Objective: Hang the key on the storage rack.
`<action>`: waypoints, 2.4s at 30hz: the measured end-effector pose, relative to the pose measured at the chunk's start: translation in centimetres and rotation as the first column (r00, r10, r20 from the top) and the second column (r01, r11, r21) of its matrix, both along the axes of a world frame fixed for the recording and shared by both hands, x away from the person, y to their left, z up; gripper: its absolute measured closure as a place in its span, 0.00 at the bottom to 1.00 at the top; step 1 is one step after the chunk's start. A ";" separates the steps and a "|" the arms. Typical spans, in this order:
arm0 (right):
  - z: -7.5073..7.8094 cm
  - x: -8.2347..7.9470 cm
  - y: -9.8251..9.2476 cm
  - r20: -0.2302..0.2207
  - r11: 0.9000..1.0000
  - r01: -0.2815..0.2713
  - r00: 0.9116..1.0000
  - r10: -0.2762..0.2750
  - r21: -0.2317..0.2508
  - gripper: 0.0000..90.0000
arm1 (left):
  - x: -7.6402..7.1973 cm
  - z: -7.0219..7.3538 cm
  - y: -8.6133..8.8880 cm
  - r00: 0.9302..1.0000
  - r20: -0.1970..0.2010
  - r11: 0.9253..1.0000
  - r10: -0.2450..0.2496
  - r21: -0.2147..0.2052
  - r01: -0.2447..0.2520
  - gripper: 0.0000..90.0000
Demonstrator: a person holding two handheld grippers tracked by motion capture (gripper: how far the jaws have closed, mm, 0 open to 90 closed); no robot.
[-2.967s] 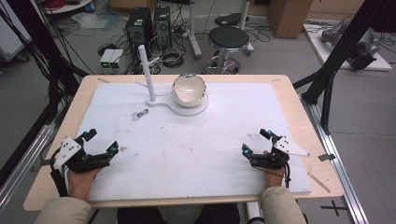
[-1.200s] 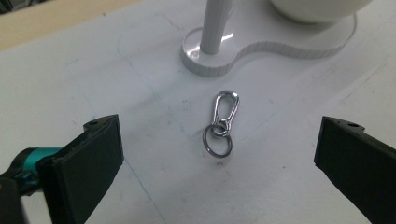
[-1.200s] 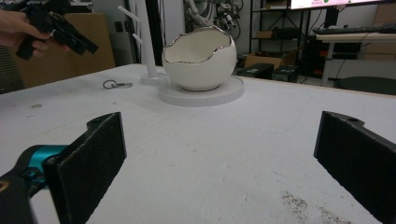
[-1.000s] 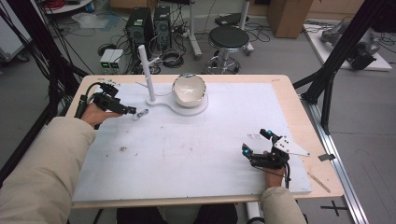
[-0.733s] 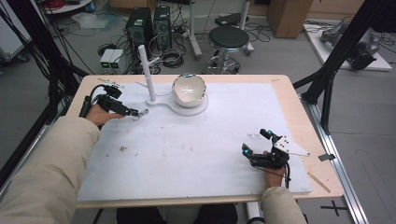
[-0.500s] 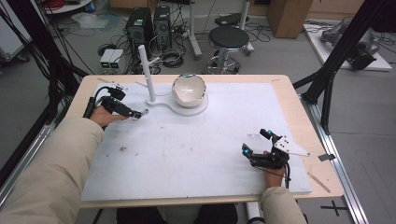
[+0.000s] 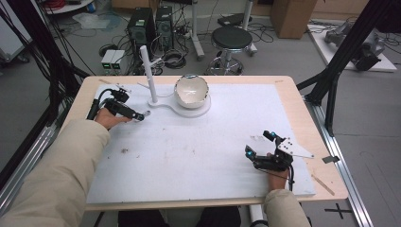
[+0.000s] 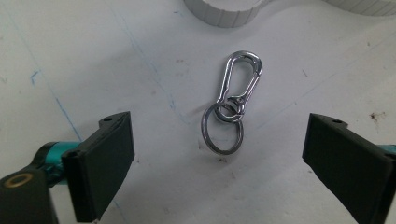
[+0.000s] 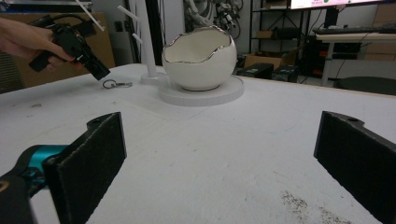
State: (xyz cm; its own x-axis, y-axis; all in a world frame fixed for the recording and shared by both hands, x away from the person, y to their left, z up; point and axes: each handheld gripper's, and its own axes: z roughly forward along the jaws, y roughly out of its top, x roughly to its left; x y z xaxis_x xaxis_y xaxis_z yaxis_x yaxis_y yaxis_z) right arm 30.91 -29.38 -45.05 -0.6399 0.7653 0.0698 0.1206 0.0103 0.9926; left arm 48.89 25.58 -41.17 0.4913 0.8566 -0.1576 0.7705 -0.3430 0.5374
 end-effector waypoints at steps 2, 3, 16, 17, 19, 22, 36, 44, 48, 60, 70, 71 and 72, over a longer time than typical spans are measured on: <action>0.0 0.0 0.0 -0.002 1.000 -0.001 1.000 0.001 0.001 0.01 | 0.0 0.0 0.0 1.000 -0.005 1.000 0.006 0.000 -0.006 0.16; 0.0 0.0 0.0 -0.003 1.000 -0.001 1.000 0.001 0.002 0.01 | 0.0 0.1 0.0 1.000 -0.004 1.000 0.009 -0.004 -0.009 0.19; 0.0 0.0 0.0 -0.005 1.000 -0.001 1.000 0.001 0.005 0.01 | 0.1 0.0 -0.3 0.998 -0.043 0.999 0.047 -0.010 -0.047 0.50; 0.0 0.0 0.0 -0.003 1.000 -0.002 1.000 0.002 0.005 0.01 | 0.1 0.0 -0.3 0.998 -0.048 0.999 0.046 -0.010 -0.046 0.51; 0.0 0.0 0.0 -0.004 1.000 -0.002 1.000 0.002 0.005 0.01 | 0.1 -0.1 -0.4 0.998 -0.047 0.999 0.051 0.002 -0.051 0.56; 0.0 0.0 0.0 -0.004 1.000 -0.002 1.000 0.002 0.005 0.01 | 0.1 -0.2 -0.5 0.997 -0.056 0.999 0.052 -0.008 -0.052 0.59; 0.0 0.0 0.0 -0.004 1.000 -0.002 1.000 0.002 0.005 0.01 | 0.0 0.1 -0.7 0.999 -0.042 0.999 0.034 -0.008 -0.035 0.85; 0.0 0.0 0.0 -0.004 1.000 -0.002 1.000 0.002 0.005 0.01 | 0.0 0.2 -0.7 0.998 -0.043 0.999 0.038 -0.023 -0.039 0.90; 0.0 0.0 0.0 -0.004 1.000 -0.002 1.000 0.002 0.006 0.01 | -0.1 0.3 -0.6 0.998 -0.045 0.999 0.032 -0.030 -0.033 0.93; 0.0 0.0 0.0 -0.005 1.000 -0.002 1.000 0.002 0.006 0.01 | -0.3 0.6 -0.5 0.999 -0.046 0.999 0.005 -0.038 -0.007 0.96; 0.0 0.0 0.0 -0.004 1.000 -0.002 1.000 0.002 0.005 0.01 | -0.6 1.0 -0.6 1.000 -0.030 1.000 0.010 -0.018 -0.011 0.98; 0.0 0.0 0.0 -0.003 1.000 -0.002 1.000 0.002 0.004 0.01 | -0.6 1.0 -0.6 1.000 -0.025 1.000 0.004 -0.017 -0.004 0.98; 0.0 0.0 0.0 -0.004 1.000 -0.001 1.000 0.001 0.005 0.01 | -0.7 1.1 -0.6 1.000 -0.024 1.000 0.001 -0.022 -0.001 0.98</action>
State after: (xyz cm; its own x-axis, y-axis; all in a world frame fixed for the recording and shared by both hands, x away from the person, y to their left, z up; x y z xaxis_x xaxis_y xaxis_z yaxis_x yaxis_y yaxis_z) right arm 30.90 -29.37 -45.06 -0.6407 0.7640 0.0762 0.1244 0.0053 0.9922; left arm 48.21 24.94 -40.07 0.4863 0.8533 -0.1881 0.7837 -0.3307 0.5258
